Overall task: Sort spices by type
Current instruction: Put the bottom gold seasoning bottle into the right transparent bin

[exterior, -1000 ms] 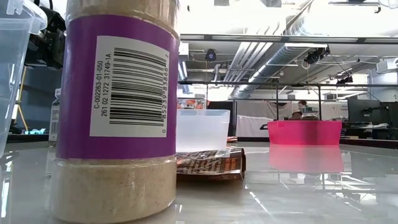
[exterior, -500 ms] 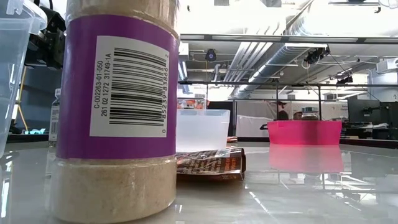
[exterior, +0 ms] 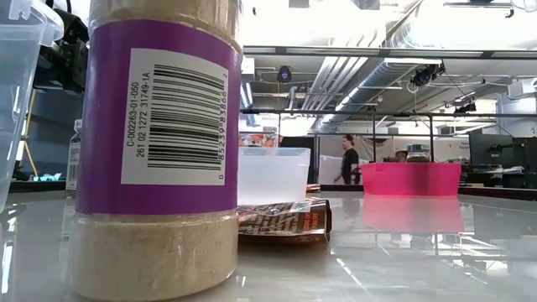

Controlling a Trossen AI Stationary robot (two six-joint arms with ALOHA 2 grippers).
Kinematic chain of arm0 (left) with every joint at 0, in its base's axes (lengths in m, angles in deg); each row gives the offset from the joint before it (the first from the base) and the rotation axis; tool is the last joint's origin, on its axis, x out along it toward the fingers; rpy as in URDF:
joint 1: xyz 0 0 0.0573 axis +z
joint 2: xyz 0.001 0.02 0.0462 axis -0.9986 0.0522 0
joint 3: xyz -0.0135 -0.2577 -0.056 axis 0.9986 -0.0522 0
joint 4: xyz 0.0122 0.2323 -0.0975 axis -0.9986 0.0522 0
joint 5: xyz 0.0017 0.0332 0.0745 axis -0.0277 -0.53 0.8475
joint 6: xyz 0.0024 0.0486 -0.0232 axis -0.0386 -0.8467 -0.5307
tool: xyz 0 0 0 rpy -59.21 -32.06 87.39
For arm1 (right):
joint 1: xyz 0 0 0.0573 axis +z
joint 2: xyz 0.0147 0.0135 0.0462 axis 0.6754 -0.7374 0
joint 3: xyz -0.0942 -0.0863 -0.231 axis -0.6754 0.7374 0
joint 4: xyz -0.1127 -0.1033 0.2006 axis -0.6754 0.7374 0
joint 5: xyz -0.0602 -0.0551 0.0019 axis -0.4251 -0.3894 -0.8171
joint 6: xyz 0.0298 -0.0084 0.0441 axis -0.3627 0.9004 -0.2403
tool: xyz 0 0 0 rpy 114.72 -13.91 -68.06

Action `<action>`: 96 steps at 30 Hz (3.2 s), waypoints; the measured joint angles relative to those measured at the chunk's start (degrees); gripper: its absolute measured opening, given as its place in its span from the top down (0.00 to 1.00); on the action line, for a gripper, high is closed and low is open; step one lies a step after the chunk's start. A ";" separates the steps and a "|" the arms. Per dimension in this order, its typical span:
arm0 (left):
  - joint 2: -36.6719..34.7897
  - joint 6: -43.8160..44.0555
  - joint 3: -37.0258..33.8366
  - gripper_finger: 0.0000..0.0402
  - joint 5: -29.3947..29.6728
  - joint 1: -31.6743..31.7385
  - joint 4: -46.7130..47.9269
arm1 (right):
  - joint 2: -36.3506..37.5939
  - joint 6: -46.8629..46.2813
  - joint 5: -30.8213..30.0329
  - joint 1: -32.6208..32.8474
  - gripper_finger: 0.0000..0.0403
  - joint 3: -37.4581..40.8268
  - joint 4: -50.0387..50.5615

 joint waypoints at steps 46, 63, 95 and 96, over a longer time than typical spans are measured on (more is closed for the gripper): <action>0.00 0.00 0.02 1.00 0.00 -0.01 0.02 | -2.79 -46.04 33.85 20.92 0.32 38.80 -5.83; 0.00 0.00 0.00 1.00 0.00 0.01 0.02 | -2.75 -82.75 29.03 23.51 0.32 38.80 -16.16; 0.00 0.00 0.01 1.00 0.00 0.00 0.00 | -5.83 -92.85 28.17 20.36 0.28 38.80 -18.27; 0.00 0.00 0.02 1.00 0.00 0.01 0.00 | -5.83 -92.85 28.66 20.36 0.28 38.80 -18.57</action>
